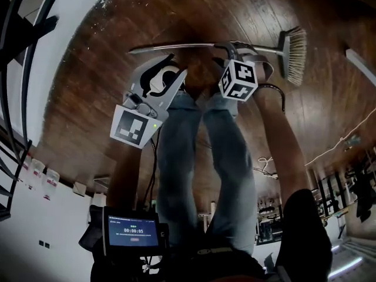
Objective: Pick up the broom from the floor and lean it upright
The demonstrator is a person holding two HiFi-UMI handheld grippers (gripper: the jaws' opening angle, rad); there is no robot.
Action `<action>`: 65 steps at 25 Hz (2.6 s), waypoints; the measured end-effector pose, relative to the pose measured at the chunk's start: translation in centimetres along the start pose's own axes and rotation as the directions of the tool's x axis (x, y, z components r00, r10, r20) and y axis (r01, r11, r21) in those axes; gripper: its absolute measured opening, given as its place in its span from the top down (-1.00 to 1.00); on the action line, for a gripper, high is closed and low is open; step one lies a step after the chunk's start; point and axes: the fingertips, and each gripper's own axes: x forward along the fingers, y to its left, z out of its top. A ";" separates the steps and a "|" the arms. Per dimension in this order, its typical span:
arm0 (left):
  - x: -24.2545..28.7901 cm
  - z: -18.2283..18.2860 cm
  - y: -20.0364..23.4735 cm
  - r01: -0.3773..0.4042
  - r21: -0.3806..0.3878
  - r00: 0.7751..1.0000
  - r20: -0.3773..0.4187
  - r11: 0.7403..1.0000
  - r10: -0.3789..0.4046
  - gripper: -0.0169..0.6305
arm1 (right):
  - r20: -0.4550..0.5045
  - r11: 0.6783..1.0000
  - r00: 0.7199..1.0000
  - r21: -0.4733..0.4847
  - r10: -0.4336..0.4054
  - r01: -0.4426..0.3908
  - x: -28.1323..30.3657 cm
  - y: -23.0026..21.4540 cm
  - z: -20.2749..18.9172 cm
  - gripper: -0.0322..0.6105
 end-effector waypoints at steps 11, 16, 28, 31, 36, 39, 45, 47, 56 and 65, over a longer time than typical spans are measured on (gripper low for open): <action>2.9 -8.4 4.4 -0.056 -0.099 0.998 0.037 0.994 0.060 0.47 | -0.185 0.996 0.983 -0.094 -0.020 0.002 13.8 0.6 -6.9 0.34; 2.8 -8.9 5.0 -0.065 -0.104 0.997 0.046 0.993 0.070 0.47 | -0.169 0.996 0.985 -0.093 -0.019 0.003 14.4 1.3 -7.3 0.63; 0.6 1.5 1.3 -0.057 -0.110 0.991 0.116 0.992 0.070 0.44 | -0.067 0.986 0.985 0.033 -0.161 0.164 2.8 -3.3 -2.7 0.66; 0.0 5.8 -0.9 -0.040 -0.090 0.989 0.136 0.995 0.052 0.40 | -0.030 0.976 0.979 0.082 -0.201 0.203 -2.2 -4.8 -1.4 0.66; -1.0 10.8 -4.3 -0.022 -0.075 0.991 0.127 0.997 0.032 0.32 | -0.001 0.953 0.965 0.160 -0.261 0.258 -8.9 -6.2 -0.2 0.67; -1.1 12.7 -5.5 -0.022 -0.082 0.993 0.117 0.996 0.031 0.30 | 0.027 0.934 0.954 0.215 -0.297 0.285 -12.5 -6.8 0.2 0.67; -0.4 15.6 -5.9 -0.052 -0.140 0.992 0.106 0.989 0.067 -0.01 | 0.072 0.867 0.911 0.345 -0.406 0.359 -18.7 -7.6 -0.1 0.66; 0.6 17.4 -7.0 -0.042 -0.090 0.992 0.115 0.995 0.052 -0.14 | 0.085 0.847 0.898 0.378 -0.433 0.372 -20.5 -7.4 -0.3 0.66; 7.5 27.6 -13.2 0.051 0.056 0.976 0.209 0.997 -0.061 0.20 | 0.096 0.717 0.831 0.566 -0.548 0.407 -27.9 -7.4 -2.6 0.65; 13.7 37.3 -28.4 0.286 0.329 0.929 0.136 0.900 -0.345 0.65 | 0.070 0.463 0.710 0.802 -0.700 0.377 -39.0 -8.2 -8.5 0.65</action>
